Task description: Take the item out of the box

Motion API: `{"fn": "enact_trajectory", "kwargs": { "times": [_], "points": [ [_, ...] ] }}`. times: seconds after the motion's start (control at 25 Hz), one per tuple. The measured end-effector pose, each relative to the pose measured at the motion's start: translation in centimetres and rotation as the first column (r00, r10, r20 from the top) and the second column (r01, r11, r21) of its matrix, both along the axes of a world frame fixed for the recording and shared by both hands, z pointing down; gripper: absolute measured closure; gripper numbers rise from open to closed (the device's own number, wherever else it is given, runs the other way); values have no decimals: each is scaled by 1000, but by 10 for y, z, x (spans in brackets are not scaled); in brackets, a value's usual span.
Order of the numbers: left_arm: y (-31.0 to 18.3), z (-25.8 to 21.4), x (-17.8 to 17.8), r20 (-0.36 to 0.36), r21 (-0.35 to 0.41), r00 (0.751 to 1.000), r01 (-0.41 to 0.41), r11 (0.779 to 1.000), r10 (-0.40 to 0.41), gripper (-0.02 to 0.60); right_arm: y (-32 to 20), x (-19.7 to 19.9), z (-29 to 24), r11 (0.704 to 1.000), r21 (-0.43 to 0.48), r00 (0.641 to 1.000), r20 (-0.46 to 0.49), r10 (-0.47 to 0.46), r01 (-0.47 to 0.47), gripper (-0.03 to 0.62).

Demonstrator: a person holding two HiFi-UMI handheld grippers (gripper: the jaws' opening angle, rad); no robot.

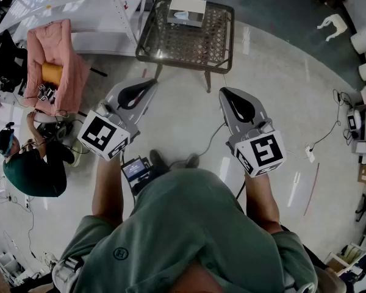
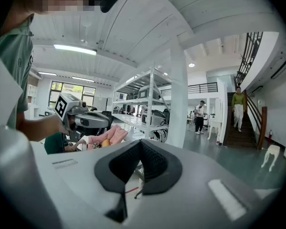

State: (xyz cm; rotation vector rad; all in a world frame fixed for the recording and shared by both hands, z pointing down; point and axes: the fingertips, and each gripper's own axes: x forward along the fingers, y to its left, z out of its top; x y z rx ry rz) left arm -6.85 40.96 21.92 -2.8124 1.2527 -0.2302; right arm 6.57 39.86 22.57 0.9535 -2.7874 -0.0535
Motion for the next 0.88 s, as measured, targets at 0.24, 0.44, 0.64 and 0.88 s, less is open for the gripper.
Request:
{"fn": "enact_trajectory", "kwargs": {
  "times": [0.24, 0.44, 0.64, 0.88],
  "points": [
    [-1, -1, -2, 1, 1, 1000, 9, 1000, -9, 580, -2, -2, -2, 1000, 4, 1000, 5, -8, 8, 589],
    [-4, 2, -1, 4, -3, 1000, 16, 1000, -16, 580, -5, 1, 0, 1000, 2, 1000, 9, -11, 11, 589],
    [-6, 5, 9, 12, -6, 1000, 20, 1000, -20, 580, -9, 10, 3, 1000, -4, 1000, 17, -16, 16, 589],
    [-12, 8, 28, 39, -20, 999, 31, 999, -30, 580, -18, 28, 7, 999, -33, 998, 56, -20, 22, 588]
  ]
}}
